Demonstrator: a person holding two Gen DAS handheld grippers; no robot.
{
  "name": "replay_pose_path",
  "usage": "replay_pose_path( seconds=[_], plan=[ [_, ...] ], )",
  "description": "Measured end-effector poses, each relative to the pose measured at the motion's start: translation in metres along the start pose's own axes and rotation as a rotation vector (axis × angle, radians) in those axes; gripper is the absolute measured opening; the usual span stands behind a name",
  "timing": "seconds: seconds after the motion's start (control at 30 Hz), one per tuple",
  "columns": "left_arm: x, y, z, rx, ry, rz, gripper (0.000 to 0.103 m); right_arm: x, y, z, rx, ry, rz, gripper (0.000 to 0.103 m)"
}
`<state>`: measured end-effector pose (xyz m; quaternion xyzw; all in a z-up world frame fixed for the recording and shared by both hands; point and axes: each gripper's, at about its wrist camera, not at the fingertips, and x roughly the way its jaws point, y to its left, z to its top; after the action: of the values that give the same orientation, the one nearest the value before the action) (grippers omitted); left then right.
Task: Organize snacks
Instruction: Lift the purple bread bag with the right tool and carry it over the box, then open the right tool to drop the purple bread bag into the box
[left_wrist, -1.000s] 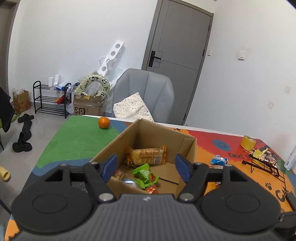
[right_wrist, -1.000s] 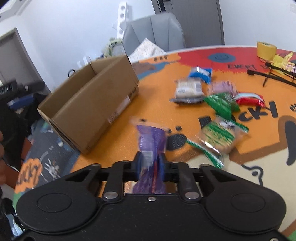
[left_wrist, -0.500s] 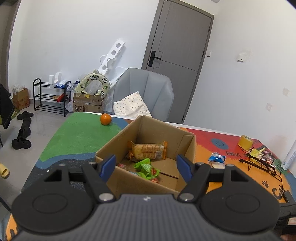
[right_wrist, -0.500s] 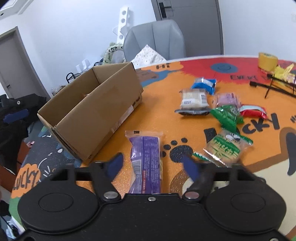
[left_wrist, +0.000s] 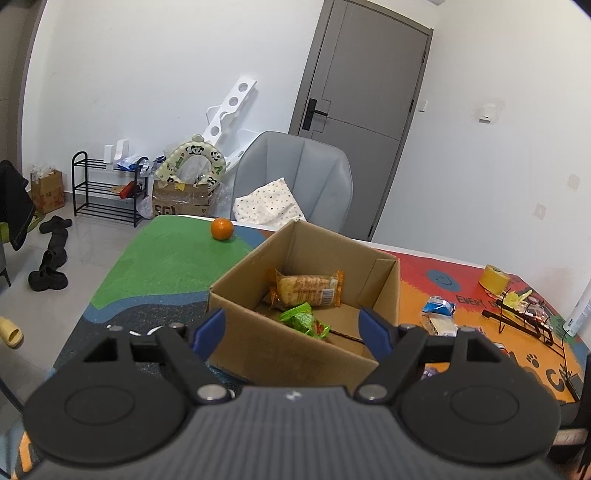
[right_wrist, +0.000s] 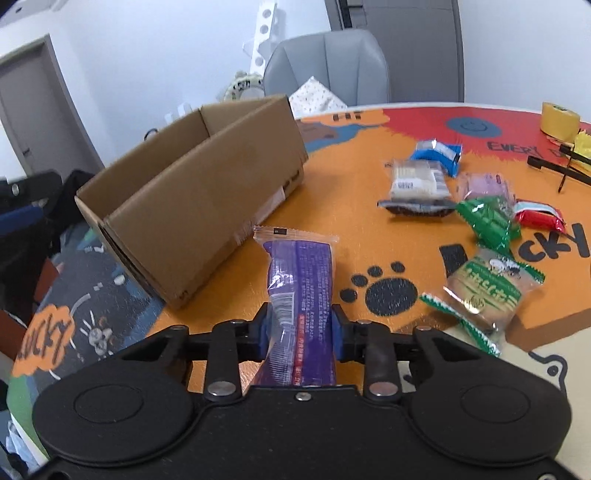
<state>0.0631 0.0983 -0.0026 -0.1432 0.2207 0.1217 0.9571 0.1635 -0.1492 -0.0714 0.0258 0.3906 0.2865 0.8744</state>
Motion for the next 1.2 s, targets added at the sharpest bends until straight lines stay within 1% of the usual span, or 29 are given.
replay_pose_path(
  seconds=[0.23, 0.37, 0.53, 0.63, 0.93, 1.2],
  plan=[
    [0.0, 0.002, 0.001, -0.01, -0.008, -0.001, 0.079, -0.017, 0.004, 0.022, 0.013, -0.066, 0.001, 0.029],
    [-0.001, 0.003, 0.001, -0.014, -0.012, -0.001, 0.079, -0.024, 0.006, 0.038, 0.034, -0.092, 0.026, 0.029],
    [-0.003, 0.009, 0.003, -0.023, -0.022, 0.003, 0.079, -0.036, 0.019, 0.061, 0.032, -0.135, 0.052, 0.029],
    [-0.004, 0.015, 0.004, -0.035, -0.028, 0.006, 0.079, -0.04, 0.03, 0.074, 0.008, -0.158, 0.052, 0.029],
    [-0.007, 0.031, 0.007, -0.063, -0.042, 0.013, 0.079, -0.026, 0.055, 0.101, -0.018, -0.175, 0.066, 0.029],
    [-0.009, 0.049, 0.009, -0.089, -0.045, 0.025, 0.079, -0.004, 0.079, 0.114, 0.011, -0.166, 0.078, 0.029]
  ],
)
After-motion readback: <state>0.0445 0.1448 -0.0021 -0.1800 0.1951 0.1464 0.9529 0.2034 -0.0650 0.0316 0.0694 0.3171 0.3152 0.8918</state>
